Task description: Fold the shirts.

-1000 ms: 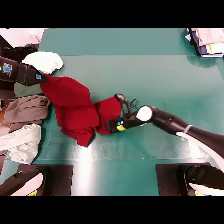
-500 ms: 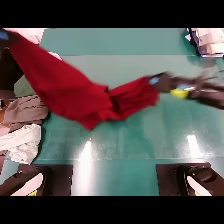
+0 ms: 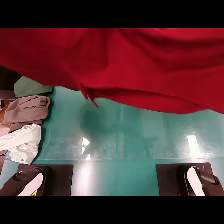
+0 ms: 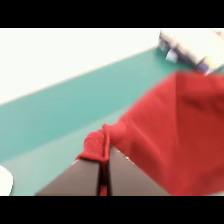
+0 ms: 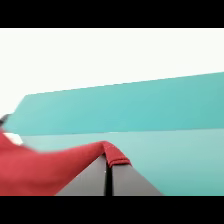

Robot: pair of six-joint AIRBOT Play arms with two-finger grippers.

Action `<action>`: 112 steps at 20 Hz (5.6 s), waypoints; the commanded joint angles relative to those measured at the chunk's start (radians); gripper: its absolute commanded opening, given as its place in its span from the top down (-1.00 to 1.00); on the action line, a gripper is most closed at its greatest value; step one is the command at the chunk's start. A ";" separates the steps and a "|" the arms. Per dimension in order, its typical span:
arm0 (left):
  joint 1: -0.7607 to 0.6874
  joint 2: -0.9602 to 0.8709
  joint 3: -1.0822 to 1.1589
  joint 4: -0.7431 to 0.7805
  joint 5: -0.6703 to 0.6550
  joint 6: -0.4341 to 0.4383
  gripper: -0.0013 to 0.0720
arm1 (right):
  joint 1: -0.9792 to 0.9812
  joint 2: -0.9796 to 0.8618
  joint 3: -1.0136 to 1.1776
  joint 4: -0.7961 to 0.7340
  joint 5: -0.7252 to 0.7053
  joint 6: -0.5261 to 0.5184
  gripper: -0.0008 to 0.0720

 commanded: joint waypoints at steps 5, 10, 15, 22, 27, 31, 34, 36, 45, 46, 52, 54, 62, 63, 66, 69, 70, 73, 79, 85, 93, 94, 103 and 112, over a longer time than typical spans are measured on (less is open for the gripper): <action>0.001 0.014 -0.095 -0.041 0.024 -0.010 0.90 | -0.002 -0.194 0.214 -0.007 0.279 0.087 0.96; 0.001 -0.168 -0.460 -0.036 -0.025 -0.003 0.90 | 0.190 -0.389 -0.051 -0.012 0.290 0.088 0.95; 0.001 -0.456 -0.667 -0.037 0.079 0.074 0.90 | 0.328 -0.598 -0.303 -0.158 0.000 0.074 0.95; 0.039 -0.612 -0.624 -0.043 0.164 0.057 -0.78 | 0.346 -0.832 -0.206 -0.155 -0.130 0.073 -0.61; 0.219 -0.524 -0.596 -0.043 -0.029 0.042 -0.78 | 0.279 -0.741 -0.158 -0.157 0.038 -0.036 -0.02; 0.253 -0.375 -0.925 -0.053 0.014 0.101 -0.78 | 0.228 -0.582 -0.317 -0.155 0.025 -0.040 -0.02; 0.253 -0.357 -1.156 -0.082 0.143 0.121 -0.78 | 0.198 -0.488 -0.431 -0.154 -0.002 -0.040 0.12; 0.253 -0.358 -1.249 -0.111 0.224 0.125 -0.78 | 0.194 -0.447 -0.479 -0.155 -0.002 -0.040 0.17; 0.253 -0.405 -1.370 -0.175 0.306 0.204 -0.78 | 0.196 -0.413 -0.527 -0.054 -0.018 -0.041 0.17; 0.253 -0.411 -1.370 -0.189 0.306 0.208 -0.77 | 0.196 -0.413 -0.527 -0.053 -0.018 -0.042 0.17; 0.253 -0.418 -1.370 -0.219 0.317 0.233 -0.03 | 0.196 -0.413 -0.527 -0.053 -0.017 -0.042 0.17; 0.253 -0.418 -1.370 -0.232 0.328 0.233 -0.03 | 0.196 -0.413 -0.527 -0.053 -0.018 -0.042 0.17; 0.116 -0.415 -1.363 -0.229 0.402 0.224 0.90 | 0.179 -0.413 -0.527 -0.093 0.008 -0.043 0.17; 0.119 -0.415 -1.345 -0.205 0.363 0.222 0.90 | 0.159 -0.414 -0.528 -0.122 0.043 -0.044 0.17; 0.119 -0.389 -1.257 -0.096 0.232 0.203 0.90 | 0.087 -0.414 -0.571 -0.208 0.117 -0.053 0.16; 0.119 -0.309 -1.185 -0.066 0.187 0.206 0.90 | -0.017 -0.429 -0.709 -0.210 0.108 -0.108 -0.25; 0.119 -0.289 -1.165 -0.066 0.176 0.206 0.90 | -0.045 -0.452 -0.747 -0.205 0.101 -0.127 -0.25; 0.119 -0.256 -1.125 -0.067 0.134 0.205 0.90 | -0.088 -0.561 -0.814 -0.159 0.069 -0.196 -0.25; 0.119 -0.254 -1.126 -0.067 0.105 0.172 0.90 | -0.045 -0.757 -0.767 -0.077 0.006 -0.216 -0.24; 0.119 -0.254 -1.126 -0.069 0.084 0.171 0.90 | 0.064 -0.809 -0.713 -0.079 -0.044 -0.223 0.24; 0.119 -0.253 -0.972 -0.231 -0.076 0.126 0.90 | 0.073 -0.731 -0.549 -0.066 0.153 -0.229 0.95; 0.119 -0.253 -0.908 -0.267 -0.087 0.126 0.90 | 0.072 -0.689 -0.507 -0.039 0.167 -0.229 0.95; 0.119 -0.253 -0.380 -0.269 0.082 0.054 0.90 | 0.071 -0.469 -0.031 -0.068 0.051 -0.033 0.95; 0.116 -0.308 -0.713 0.146 -0.216 -0.029 0.90 | 0.088 -0.625 -0.196 -0.190 0.423 0.043 0.96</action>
